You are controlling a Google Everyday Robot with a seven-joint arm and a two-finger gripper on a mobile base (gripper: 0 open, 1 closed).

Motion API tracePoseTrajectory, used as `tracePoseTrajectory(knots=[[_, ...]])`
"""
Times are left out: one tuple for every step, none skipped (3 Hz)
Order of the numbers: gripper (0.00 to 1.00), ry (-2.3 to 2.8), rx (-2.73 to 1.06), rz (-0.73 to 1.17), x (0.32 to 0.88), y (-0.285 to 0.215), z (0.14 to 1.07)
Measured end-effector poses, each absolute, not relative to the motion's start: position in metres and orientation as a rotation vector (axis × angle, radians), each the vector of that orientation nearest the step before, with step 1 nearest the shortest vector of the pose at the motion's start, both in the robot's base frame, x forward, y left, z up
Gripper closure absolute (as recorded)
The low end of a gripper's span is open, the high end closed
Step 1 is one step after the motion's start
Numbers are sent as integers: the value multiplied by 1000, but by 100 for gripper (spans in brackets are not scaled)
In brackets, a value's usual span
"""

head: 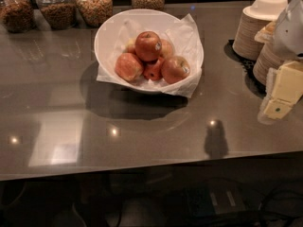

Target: Pick apple from white bowl

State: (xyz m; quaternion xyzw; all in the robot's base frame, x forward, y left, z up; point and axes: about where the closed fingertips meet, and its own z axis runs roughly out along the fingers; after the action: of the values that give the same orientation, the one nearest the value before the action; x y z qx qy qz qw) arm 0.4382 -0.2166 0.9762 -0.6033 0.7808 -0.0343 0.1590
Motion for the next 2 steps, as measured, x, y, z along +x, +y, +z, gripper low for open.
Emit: tracePoseTrajectory(knots=[[0,2229,-1717,-98,439,-216,977],[0,2204,-1695,-85,447,-210,978]])
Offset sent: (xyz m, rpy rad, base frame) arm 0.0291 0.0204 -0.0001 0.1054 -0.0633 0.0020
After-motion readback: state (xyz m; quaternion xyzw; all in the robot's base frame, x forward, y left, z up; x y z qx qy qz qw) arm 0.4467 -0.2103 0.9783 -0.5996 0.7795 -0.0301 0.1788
